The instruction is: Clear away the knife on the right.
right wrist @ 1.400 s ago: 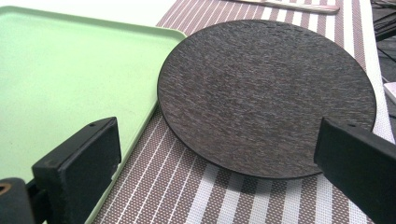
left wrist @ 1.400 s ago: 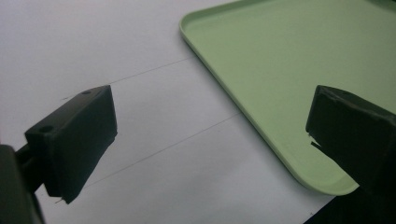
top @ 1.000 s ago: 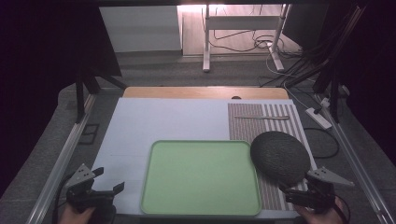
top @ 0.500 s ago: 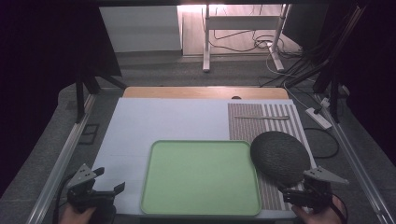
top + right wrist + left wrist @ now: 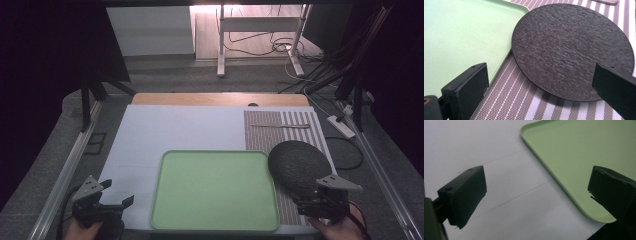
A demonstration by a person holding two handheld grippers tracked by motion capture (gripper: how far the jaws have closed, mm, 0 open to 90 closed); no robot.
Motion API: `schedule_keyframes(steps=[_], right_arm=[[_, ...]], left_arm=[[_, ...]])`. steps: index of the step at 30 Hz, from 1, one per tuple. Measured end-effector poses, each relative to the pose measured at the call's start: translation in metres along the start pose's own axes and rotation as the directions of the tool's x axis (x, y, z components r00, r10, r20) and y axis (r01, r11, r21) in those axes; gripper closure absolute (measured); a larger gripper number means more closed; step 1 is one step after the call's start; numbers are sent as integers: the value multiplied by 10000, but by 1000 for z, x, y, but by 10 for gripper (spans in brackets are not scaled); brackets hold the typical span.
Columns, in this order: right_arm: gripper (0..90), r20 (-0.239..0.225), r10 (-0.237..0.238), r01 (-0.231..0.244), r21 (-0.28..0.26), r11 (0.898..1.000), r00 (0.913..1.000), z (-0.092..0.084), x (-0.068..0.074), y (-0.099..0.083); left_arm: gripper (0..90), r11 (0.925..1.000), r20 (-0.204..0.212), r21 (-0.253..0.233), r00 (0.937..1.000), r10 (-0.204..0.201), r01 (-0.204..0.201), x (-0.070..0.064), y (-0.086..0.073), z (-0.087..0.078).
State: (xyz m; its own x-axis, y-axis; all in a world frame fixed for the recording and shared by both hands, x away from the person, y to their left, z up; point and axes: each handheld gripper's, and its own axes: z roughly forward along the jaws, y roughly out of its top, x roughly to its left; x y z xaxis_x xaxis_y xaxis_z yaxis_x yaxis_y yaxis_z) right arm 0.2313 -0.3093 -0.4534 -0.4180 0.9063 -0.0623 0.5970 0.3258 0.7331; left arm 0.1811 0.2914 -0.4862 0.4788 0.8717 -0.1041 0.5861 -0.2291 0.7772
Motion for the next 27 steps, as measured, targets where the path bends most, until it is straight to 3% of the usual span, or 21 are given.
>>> schedule_keyframes(steps=[6, 13, 27], right_arm=[[13, -357, -145, 147, 63, 9999, 9993, 7, 2, 6], [13, -296, -418, 419, 42, 9991, 9987, 14, 0, 16], [13, -251, -204, 216, 457, 9987, 9995, 42, -19, 34]], left_arm=[[30, 10000, 8, -12, 10000, -10, 10, 0, 0, 0], [30, 10000, 32, -36, 10000, -61, 61, 1, 0, 0], [29, 9999, 95, -17, 9998, -168, 168, 2, 0, 0]])
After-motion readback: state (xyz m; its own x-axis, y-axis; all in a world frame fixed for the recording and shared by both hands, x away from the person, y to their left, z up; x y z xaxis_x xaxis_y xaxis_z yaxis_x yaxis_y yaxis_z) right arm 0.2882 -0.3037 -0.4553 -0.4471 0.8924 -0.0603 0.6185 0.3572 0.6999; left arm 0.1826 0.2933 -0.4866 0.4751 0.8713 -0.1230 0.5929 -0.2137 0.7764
